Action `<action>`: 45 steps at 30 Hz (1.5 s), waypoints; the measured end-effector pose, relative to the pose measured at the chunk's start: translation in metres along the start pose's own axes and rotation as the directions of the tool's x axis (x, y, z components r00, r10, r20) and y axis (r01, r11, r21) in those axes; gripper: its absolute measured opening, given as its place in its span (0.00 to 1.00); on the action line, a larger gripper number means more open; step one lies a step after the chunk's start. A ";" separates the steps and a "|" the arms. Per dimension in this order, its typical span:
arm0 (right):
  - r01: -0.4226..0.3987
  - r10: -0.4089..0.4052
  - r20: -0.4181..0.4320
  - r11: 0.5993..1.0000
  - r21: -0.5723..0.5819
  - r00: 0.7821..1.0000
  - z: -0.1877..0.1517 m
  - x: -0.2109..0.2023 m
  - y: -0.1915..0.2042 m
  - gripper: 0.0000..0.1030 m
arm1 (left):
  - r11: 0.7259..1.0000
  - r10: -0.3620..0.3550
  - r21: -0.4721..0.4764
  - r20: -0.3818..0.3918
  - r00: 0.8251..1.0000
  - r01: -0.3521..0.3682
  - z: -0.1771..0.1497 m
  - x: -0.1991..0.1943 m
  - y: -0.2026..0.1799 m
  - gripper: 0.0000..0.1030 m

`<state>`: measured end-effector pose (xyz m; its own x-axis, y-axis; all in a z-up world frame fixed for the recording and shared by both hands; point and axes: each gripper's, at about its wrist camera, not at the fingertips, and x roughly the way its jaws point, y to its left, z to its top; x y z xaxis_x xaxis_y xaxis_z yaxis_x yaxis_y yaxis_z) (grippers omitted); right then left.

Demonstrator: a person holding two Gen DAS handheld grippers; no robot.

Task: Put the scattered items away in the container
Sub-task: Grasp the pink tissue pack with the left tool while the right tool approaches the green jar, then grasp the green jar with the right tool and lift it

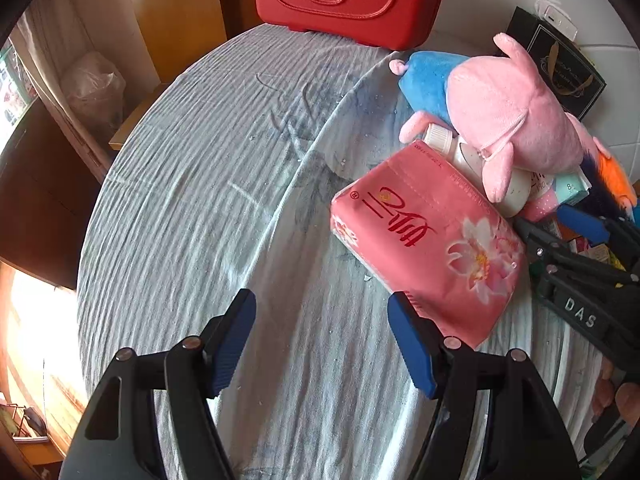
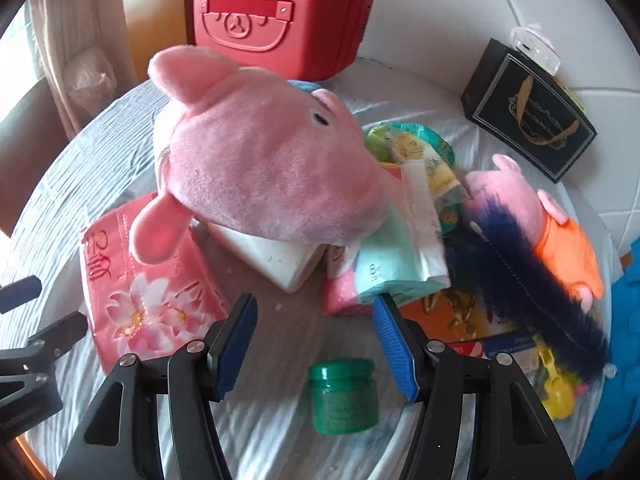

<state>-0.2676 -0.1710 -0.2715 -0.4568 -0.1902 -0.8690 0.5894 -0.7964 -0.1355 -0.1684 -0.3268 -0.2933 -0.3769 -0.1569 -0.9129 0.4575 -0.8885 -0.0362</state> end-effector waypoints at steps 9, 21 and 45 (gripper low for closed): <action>-0.303 0.303 -0.032 0.953 -0.015 0.953 -0.033 -0.025 0.028 0.61 | 1.000 -0.009 -0.014 0.064 0.998 0.010 0.015 -0.030 0.009 0.66; -0.135 0.133 0.026 0.954 0.266 0.991 -0.067 -0.032 -0.074 0.80 | 0.982 0.021 0.190 0.029 0.999 -0.026 0.018 0.014 -0.053 0.79; -0.117 0.118 0.013 0.949 0.292 0.993 -0.050 0.005 -0.056 0.40 | 0.976 -0.062 0.212 0.004 0.998 0.059 0.000 0.021 -0.056 0.89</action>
<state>-0.2697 -0.0986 -0.2917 -0.3927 -0.2908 -0.8725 0.4179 -0.9015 0.1124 -0.2024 -0.2804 -0.3104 -0.4077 -0.1038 -0.9072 0.2536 -0.9673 -0.0033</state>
